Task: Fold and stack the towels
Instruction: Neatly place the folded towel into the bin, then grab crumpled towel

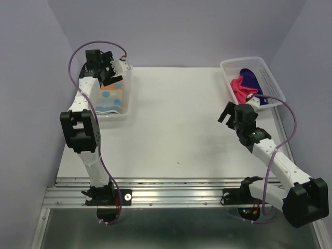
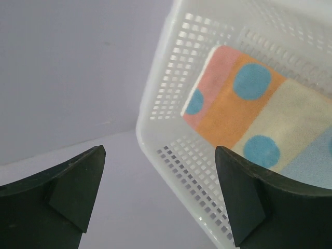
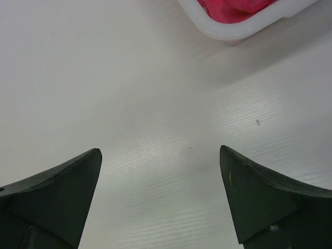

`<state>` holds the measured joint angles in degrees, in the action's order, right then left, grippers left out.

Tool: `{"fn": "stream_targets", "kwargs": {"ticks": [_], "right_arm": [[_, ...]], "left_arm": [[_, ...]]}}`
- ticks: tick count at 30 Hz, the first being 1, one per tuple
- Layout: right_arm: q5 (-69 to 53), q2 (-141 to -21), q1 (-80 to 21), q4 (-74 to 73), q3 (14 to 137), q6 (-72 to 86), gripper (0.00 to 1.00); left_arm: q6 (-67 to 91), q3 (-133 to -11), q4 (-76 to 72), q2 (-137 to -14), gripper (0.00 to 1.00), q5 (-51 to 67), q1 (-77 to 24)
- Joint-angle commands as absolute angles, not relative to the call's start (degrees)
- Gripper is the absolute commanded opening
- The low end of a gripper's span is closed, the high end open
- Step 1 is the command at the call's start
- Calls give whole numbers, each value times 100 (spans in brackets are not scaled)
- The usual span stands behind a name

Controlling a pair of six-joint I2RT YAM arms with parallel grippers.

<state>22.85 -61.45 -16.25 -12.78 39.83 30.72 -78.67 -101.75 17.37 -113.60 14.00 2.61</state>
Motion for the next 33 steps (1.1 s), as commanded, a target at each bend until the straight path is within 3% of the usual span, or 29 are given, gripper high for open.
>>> {"fn": "stream_targets", "kwargs": {"ticks": [1, 5, 8, 13, 17, 22, 28, 33], "right_arm": [[2171, -5722, -1652, -1011, 4526, 2909, 100], [2460, -5774, -1652, -1090, 5026, 3050, 100], [2950, -6291, -1635, -1352, 5790, 2927, 100], [3586, -7548, -1433, -1951, 7337, 2393, 100], [3131, -8934, -662, -2582, 8994, 1917, 100], [2409, -9939, 209, -2980, 9975, 1171, 100], [1365, -10818, 615, -2716, 10485, -313, 100], [1248, -11548, 633, -2935, 11091, -1089, 100]], "left_arm": [[-6471, -10082, 959, -10058, 99, 1792, 194], [-4435, -9607, -287, -9195, 99, 1995, 18], [-2255, -9108, -1244, -8555, 99, 2931, 9], [766, -8535, -1907, -7981, 99, 2953, -272], [1503, -7282, -1907, -7271, 99, 2211, -605], [1660, -5629, -1907, -6382, 99, 1415, -1054], [2004, -4774, -1916, -6029, 99, 1292, -1107], [2127, -4720, -1784, -6319, 99, 1703, -1116]]}}
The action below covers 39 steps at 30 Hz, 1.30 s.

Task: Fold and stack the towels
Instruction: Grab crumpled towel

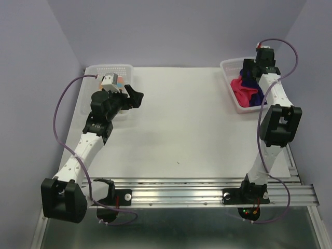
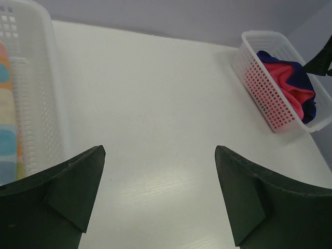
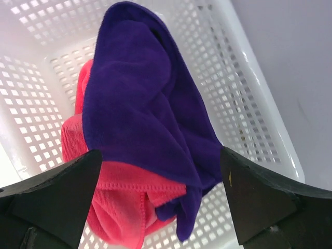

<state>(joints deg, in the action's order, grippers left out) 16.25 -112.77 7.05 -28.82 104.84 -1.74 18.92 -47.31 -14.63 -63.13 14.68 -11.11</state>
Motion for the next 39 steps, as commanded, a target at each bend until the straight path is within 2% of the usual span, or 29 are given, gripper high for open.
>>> {"fn": "stream_targets", "kwargs": {"ticks": [1, 7, 15, 23, 26, 27, 28, 35, 36, 39], "right_arm": [[1274, -11636, 633, -2962, 11153, -1099, 100], [879, -11918, 633, -3060, 11277, -932, 100], [2679, -11953, 633, -2523, 11039, -817, 100], [3146, -11945, 633, -2338, 11030, -923, 100], [3155, -11901, 650, -2320, 10960, -967, 96], [3129, -11874, 659, -2320, 10899, -958, 90], [3112, -11865, 677, -2303, 10846, -967, 88], [3050, -11848, 817, -2303, 10670, -897, 85], [2989, -11848, 835, -2311, 10670, -879, 79], [3006, -11865, 879, -2303, 10661, -818, 72]], "left_arm": [[2127, -4711, -1802, -6354, 99, 1757, -1125], [2013, -4535, -1723, -6486, 99, 1644, -1143], [1951, -4588, -1644, -6627, 99, 1512, -1143], [1907, -4570, -1582, -6592, 99, 1353, -1143], [1899, -4562, -1582, -6601, 99, 1327, -1143], [1898, -4562, -1582, -6609, 99, 1327, -1143], [1898, -4562, -1573, -6609, 99, 1301, -1143], [1899, -4588, -1547, -6680, 99, 1283, -1143], [1907, -4588, -1547, -6680, 99, 1275, -1143], [1907, -4597, -1538, -6688, 99, 1283, -1143]]}}
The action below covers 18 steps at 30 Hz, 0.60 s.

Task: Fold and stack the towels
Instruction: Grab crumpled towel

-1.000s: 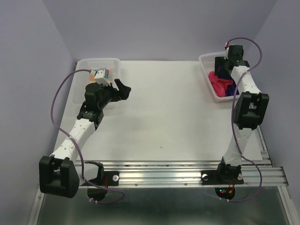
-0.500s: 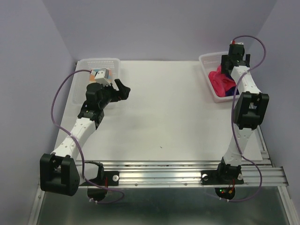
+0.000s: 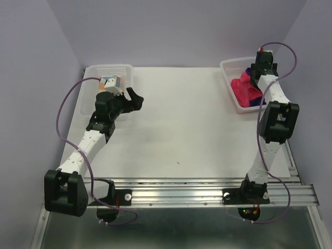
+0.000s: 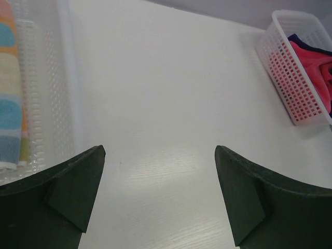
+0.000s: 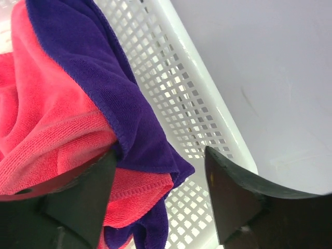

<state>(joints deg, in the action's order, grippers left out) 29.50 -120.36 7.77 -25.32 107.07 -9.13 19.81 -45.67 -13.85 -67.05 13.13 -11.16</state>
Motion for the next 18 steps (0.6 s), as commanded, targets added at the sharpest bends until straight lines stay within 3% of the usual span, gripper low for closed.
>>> {"fn": "stream_targets", "kwargs": {"ticks": [1, 14, 17, 18], "right_arm": [[3006, -11865, 896, -2311, 10670, -817, 71], [1925, -12058, 1020, -2144, 10748, -668, 68], [1863, -12252, 1037, -2250, 10977, -571, 60], [1942, -12330, 1046, -2285, 11021, -545, 53]], "left_arm": [[1907, -4597, -1538, -6697, 99, 1292, -1143], [1907, -4605, -1547, -6785, 99, 1257, -1143], [1899, -4597, -1547, -6785, 99, 1230, -1143], [1898, -4597, -1547, -6785, 99, 1222, -1143]]}}
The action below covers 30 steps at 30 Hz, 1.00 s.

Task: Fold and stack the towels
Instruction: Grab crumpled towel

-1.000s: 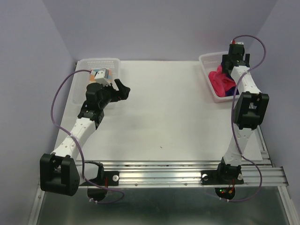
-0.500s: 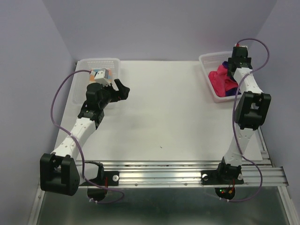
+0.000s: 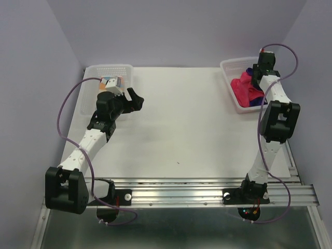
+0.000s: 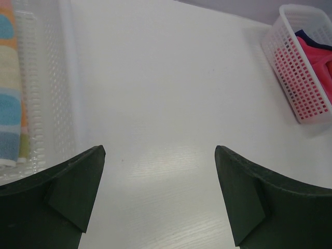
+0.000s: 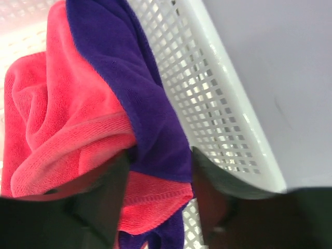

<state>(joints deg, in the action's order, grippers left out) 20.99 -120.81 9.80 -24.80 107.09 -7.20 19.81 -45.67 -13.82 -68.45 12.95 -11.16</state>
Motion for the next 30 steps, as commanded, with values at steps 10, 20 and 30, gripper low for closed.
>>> {"fn": "stream_targets", "kwargs": {"ticks": [10, 20, 30], "right_arm": [[2084, -12287, 1257, -2232, 10925, -334, 24], [1468, -11550, 1318, -2250, 10829, -159, 1], [731, -10178, 1318, -2451, 11414, 219, 1]], "left_arm": [[1890, -4588, -1547, -6776, 99, 1160, -1143], [1898, -4606, -1529, -6733, 99, 1204, -1143], [1933, -4544, -1547, -6513, 99, 1301, -1143]]}}
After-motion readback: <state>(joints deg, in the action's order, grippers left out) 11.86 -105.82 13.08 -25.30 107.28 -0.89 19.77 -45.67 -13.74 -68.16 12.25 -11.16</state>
